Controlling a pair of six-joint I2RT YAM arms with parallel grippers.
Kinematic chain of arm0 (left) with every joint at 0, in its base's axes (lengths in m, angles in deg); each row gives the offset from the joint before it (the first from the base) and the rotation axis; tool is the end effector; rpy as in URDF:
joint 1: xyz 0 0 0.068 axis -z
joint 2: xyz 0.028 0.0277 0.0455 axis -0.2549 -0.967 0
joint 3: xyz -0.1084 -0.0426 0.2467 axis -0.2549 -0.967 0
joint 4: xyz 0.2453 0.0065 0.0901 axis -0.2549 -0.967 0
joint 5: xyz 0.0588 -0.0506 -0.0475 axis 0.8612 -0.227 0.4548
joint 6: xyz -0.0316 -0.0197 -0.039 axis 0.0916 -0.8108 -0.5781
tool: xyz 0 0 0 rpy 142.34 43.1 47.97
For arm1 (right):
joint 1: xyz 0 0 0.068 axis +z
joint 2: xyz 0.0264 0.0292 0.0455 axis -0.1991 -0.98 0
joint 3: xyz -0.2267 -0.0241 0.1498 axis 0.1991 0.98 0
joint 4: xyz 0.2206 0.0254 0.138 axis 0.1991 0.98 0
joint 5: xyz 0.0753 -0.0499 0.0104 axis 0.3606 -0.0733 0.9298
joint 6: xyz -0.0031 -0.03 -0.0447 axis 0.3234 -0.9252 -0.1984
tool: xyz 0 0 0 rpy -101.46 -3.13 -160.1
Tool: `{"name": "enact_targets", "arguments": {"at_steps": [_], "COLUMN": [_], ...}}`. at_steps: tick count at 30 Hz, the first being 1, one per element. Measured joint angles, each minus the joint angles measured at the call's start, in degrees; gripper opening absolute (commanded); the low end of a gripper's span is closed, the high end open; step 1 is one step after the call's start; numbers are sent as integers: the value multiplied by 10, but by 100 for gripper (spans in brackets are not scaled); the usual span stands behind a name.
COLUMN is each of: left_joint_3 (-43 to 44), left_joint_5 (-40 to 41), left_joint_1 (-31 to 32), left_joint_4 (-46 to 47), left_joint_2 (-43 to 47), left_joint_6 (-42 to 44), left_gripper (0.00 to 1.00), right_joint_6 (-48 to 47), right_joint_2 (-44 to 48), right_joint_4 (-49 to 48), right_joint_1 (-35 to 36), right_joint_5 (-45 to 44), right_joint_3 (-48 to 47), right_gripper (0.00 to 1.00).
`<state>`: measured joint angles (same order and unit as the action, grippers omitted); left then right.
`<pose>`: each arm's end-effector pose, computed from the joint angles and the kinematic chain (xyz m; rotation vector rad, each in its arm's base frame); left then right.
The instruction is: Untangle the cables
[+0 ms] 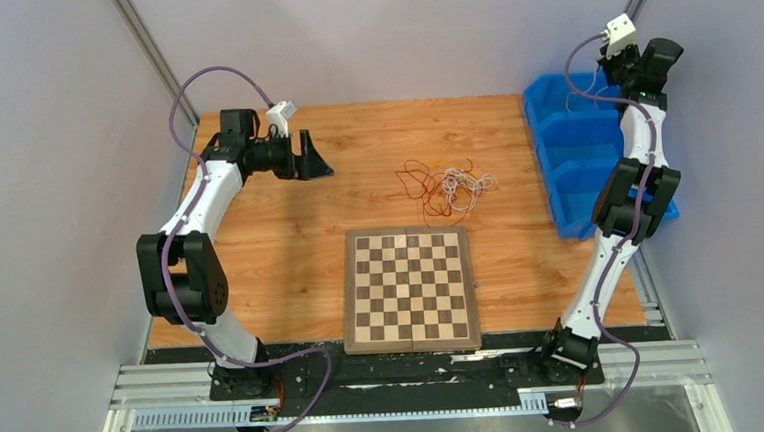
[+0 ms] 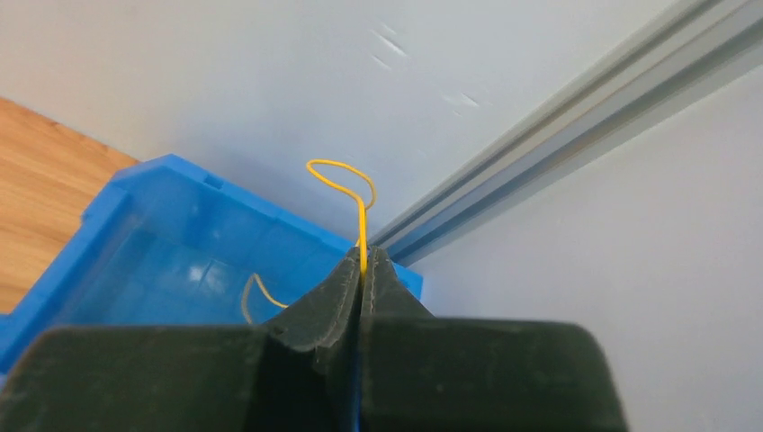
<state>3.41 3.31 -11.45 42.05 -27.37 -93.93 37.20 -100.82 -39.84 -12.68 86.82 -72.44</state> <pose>0.3697 -0.0472 0.2929 0.3682 2.2292 -1.0112 0.5206 -0.2144 0.3015 -0.5683 1.6414 -0.3460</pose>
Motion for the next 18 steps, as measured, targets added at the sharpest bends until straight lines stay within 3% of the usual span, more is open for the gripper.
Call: {"name": "enact_targets", "arguments": {"at_steps": [8,18], "left_joint_3": [-13,-32], "left_joint_5": [-1,-2], "left_joint_1": [-2,-4], "left_joint_4": [7,18], "left_joint_2": [10,17], "left_joint_6": [-1,-14], "left_gripper": [100,100], "right_joint_6": [-95,-247], "right_joint_2": [5,-5], "right_joint_4": [119,227], "right_joint_1": [-2,-1], "right_joint_5": [70,40], "right_joint_3": [14,16], "right_gripper": [0,0]}}
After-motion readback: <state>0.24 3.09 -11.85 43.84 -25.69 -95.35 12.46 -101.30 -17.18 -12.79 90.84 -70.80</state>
